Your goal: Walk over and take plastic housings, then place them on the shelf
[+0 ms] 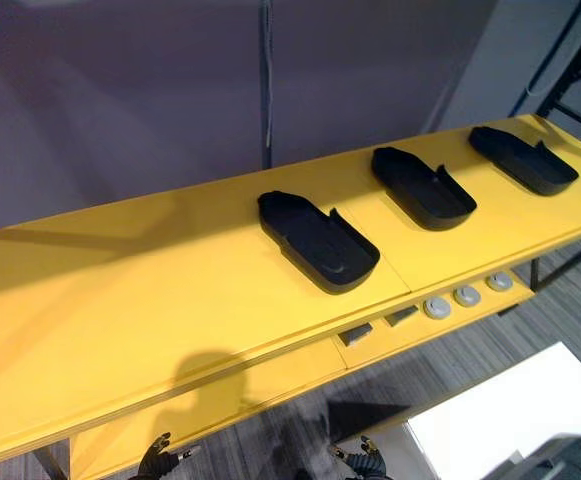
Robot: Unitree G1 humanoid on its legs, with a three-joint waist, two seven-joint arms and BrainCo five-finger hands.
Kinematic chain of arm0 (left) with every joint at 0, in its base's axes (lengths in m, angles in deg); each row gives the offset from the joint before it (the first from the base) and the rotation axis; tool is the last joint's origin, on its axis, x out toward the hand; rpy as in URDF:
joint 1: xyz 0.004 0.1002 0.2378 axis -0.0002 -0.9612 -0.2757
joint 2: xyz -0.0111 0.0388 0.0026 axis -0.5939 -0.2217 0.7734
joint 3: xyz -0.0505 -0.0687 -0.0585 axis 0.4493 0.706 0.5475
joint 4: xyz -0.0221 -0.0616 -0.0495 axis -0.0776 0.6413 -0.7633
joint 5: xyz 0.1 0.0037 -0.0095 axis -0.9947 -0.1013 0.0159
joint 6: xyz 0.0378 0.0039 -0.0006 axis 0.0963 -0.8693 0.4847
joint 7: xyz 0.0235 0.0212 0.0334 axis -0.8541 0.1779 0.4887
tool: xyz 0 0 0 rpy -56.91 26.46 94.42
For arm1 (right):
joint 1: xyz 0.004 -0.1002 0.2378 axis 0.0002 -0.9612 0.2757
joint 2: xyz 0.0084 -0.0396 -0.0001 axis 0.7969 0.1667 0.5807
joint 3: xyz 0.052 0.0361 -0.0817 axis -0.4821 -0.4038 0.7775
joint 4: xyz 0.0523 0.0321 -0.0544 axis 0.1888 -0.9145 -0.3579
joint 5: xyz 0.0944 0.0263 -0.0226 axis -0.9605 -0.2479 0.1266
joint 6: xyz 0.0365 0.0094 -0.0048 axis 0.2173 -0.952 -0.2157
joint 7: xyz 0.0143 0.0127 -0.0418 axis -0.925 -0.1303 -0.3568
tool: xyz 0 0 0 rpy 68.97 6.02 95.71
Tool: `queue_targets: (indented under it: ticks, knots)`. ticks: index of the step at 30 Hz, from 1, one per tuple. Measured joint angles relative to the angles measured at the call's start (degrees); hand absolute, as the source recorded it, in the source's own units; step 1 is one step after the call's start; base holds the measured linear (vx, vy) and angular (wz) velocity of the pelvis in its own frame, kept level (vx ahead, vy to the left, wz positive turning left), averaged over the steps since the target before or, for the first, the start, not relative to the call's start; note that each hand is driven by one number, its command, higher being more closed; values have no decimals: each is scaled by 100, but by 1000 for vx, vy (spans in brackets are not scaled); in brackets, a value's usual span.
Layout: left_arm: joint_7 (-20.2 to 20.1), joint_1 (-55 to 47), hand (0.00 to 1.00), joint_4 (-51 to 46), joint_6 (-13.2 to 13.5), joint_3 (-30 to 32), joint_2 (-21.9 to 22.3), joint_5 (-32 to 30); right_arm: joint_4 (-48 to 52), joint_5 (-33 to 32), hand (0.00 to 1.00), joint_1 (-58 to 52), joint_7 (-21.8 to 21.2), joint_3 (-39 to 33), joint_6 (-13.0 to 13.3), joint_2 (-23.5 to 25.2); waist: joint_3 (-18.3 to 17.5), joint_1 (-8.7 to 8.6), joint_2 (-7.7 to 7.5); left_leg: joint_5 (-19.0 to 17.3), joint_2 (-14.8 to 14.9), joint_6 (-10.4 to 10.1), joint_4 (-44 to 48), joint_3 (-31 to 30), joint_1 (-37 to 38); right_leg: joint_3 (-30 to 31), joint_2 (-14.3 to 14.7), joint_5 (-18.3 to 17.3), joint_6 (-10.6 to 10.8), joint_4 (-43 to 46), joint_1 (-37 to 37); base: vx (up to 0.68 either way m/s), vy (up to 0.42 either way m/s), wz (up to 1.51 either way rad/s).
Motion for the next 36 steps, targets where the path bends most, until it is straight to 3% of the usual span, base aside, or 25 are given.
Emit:
queue_targets:
  ticks: [4,7,8,9,10,12,13,14,15,16,17,19,20,21,24,27,28,29,30,31,33,35,36]
  knots:
    - [8,266,0,-28,-1,-2,1,-2,378,3,0,36,5,4,-9,48,221,76,-37,-157,87,77,355,483,-270,411,53,212,103,68,-326,-95,69,-61]
    - [20,589,0,-157,1,-146,-7,-2,770,6,0,55,40,1,-11,65,266,136,-48,-238,230,172,745,817,-869,523,107,588,202,18,-822,-148,37,-58]
    - [25,708,0,-300,25,-214,7,-4,834,5,0,63,85,0,-12,72,277,164,-51,-172,291,280,734,936,-1044,250,114,393,158,406,-1107,-124,-46,-32]
    - [24,780,0,-371,29,-216,8,-15,832,6,0,77,90,-12,-17,70,299,164,-47,-112,321,317,713,1022,-1109,-225,66,-141,16,1393,-1422,-124,-46,-31]
    - [23,784,0,-374,27,-216,14,-28,812,5,0,68,93,-21,-17,66,304,153,-43,-86,320,321,688,1041,-1088,-396,16,-387,21,1842,-1459,-57,-64,-18]
    - [19,784,0,-376,24,-211,9,-111,610,15,0,47,93,-117,-15,68,261,104,-79,-61,313,323,708,1134,-1086,-736,-204,-974,183,2670,-1267,14,-77,-19]
    - [16,787,0,-375,9,-196,-6,-127,453,46,0,76,95,-161,-19,52,222,116,-156,-61,312,322,839,1253,-1122,-844,-409,-1210,377,2717,-1049,42,-128,-61]
    - [14,803,0,-368,-39,-115,-40,-138,360,64,0,197,95,-146,-67,10,173,141,-248,-56,337,311,1033,1480,-1300,-948,-538,-1295,392,2289,-1047,18,-127,-88]
    - [15,816,0,-361,-69,-68,-52,-148,356,86,0,271,94,-102,-83,-54,160,183,-256,-44,334,293,1081,1580,-1376,-1000,-480,-1256,339,2068,-1083,-45,-139,-138]
    - [17,792,0,-354,-77,17,5,-148,323,149,0,446,96,26,-81,-209,130,174,-216,10,441,242,1002,1696,-1411,-912,-324,-1032,90,1563,-1014,-84,-122,-156]
    - [18,767,0,-357,-70,10,35,-148,191,189,0,603,123,132,-90,-350,74,145,-117,89,621,204,898,1891,-1376,-753,-138,-633,95,1172,-1022,-97,-101,-155]
    - [15,750,0,-364,-58,10,73,-138,168,215,0,707,153,133,-100,-402,4,213,-139,223,810,191,736,2292,-1218,-811,46,-13,34,508,-927,-123,-83,-152]
    - [16,722,0,-352,-60,11,103,-112,204,263,0,817,189,130,-99,-402,-72,273,-173,293,931,153,592,2604,-1087,-1424,-17,-84,-184,423,-882,-116,-158,-178]
    - [13,742,0,-339,-69,-9,75,-97,235,322,0,880,203,147,-97,-371,-80,248,-301,291,891,148,619,2930,-961,-2283,-300,-452,-298,839,-974,-62,-156,-143]
    - [10,717,0,-234,-71,-222,48,-95,223,351,0,748,207,243,-96,-343,1,168,-144,265,1023,87,834,3108,-445,-2063,-176,-351,-327,798,-525,-56,-112,-74]
    - [12,585,0,-214,-71,-210,-13,-95,218,351,0,480,207,347,-92,-212,32,160,-69,166,1831,-58,2206,3049,-451,-1539,206,-255,-447,472,-182,-70,-168,-82]
    - [17,571,0,-178,-73,-210,-26,-95,219,350,0,450,211,344,-92,-206,78,159,-85,160,2067,-63,2632,2928,-591,-1369,344,-229,-484,415,-155,-62,-218,-99]
    - [15,578,0,-74,-72,-227,-18,-91,181,344,0,423,219,329,-96,-212,159,143,-41,-47,2036,-309,2772,2325,-735,-1098,451,-177,-568,395,-96,-40,-155,-107]
    - [10,559,0,30,-80,-227,61,-90,105,338,0,404,239,322,-101,-251,249,104,-62,-213,1750,-540,2699,1438,-850,-857,482,-164,-635,409,-93,-28,-131,-99]
    - [11,518,0,33,-83,-228,104,-83,57,330,0,404,250,322,-101,-290,278,100,-62,-277,1562,-625,2626,973,-893,-725,502,-165,-635,403,-94,-25,-49,-110]
    - [28,482,0,24,-68,-218,137,23,-62,312,0,384,257,308,-110,-368,315,106,-16,-455,864,-767,2113,-686,-913,-382,551,-165,-634,327,-71,19,17,-114]
    - [30,450,0,53,-64,-221,138,28,-84,310,0,372,257,223,-109,-354,319,142,52,-482,557,-809,1756,-1427,-884,-228,568,-126,-574,312,-61,35,93,-86]
    - [30,454,0,103,-57,-221,141,29,-85,309,0,357,256,194,-109,-355,314,149,87,-462,523,-778,1618,-1519,-862,-199,573,-91,-522,315,-55,74,192,-76]
